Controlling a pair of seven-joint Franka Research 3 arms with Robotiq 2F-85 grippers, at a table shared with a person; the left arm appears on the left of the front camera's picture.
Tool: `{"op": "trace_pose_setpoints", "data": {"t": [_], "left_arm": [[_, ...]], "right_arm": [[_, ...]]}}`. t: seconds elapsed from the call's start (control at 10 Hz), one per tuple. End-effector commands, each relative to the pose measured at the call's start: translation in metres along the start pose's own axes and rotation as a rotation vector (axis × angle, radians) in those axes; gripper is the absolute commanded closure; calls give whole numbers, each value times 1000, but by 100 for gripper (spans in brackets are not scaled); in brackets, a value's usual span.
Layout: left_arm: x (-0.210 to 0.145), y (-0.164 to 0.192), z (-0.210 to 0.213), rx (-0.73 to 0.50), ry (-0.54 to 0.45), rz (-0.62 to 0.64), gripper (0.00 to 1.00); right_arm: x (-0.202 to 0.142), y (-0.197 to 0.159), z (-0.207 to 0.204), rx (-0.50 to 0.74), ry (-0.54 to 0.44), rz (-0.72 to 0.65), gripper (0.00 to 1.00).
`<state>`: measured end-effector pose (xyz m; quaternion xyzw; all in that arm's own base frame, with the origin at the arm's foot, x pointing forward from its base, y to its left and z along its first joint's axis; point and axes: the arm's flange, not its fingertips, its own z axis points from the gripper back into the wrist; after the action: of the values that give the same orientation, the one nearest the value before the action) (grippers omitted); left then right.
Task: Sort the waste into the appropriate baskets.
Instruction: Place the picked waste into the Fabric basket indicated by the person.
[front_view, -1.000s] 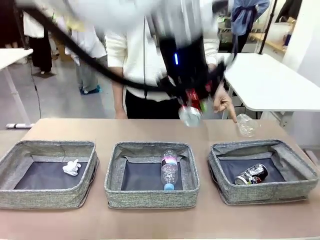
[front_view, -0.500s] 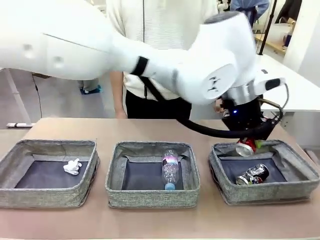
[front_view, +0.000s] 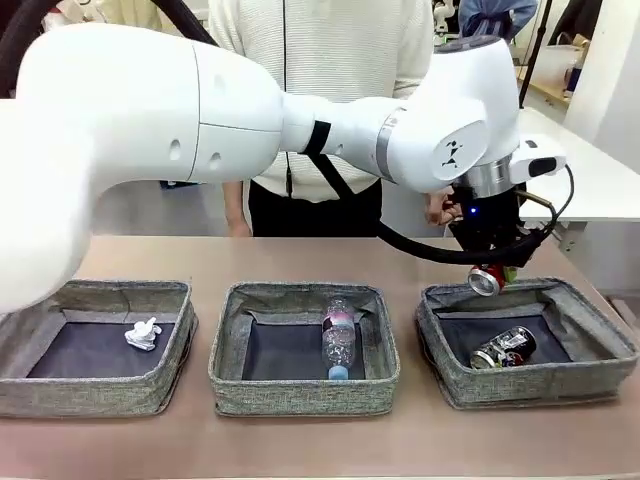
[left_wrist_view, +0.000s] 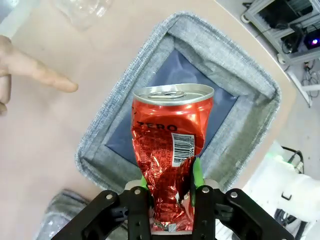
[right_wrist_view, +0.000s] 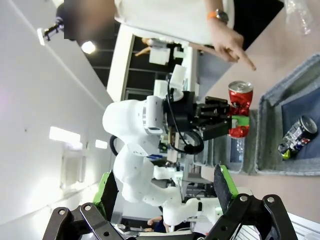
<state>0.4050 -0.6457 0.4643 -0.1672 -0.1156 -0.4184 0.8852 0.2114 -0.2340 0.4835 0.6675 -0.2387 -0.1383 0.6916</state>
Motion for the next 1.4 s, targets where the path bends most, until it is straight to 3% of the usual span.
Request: {"op": "trace_pose_setpoints", "data": {"t": [0.0,0.1,0.2,0.3,0.4,0.5,0.6,1.0,1.2,1.3], "left_arm": [[7,-9,6,9,7,10,67],[7,-9,6,5,10,9,67],[6,-11,8,2,8,3,8],[6,-14,9,1,1,-2,8],[6,-15,11,3,-3,-4,0],[7,-16,12,-12,-3,-1,4],[7,-18,13,0,-2,0,0],[4,-20,21,-36,8,2,0],[-32,-24,65,-210,35,-35,0],[-69,-17,111,-170,17,-14,0]], "right_arm": [[2,1,5,-11,0,17,0],[2,1,5,-11,0,17,0],[2,1,5,-11,0,17,0],[2,1,5,-11,0,17,0],[2,1,5,-11,0,17,0],[2,1,5,-11,0,17,0],[2,1,5,-11,0,17,0],[2,1,5,-11,0,17,0],[1,1,1,-2,-2,3,0],[8,-4,-13,-14,59,-7,0]]}}
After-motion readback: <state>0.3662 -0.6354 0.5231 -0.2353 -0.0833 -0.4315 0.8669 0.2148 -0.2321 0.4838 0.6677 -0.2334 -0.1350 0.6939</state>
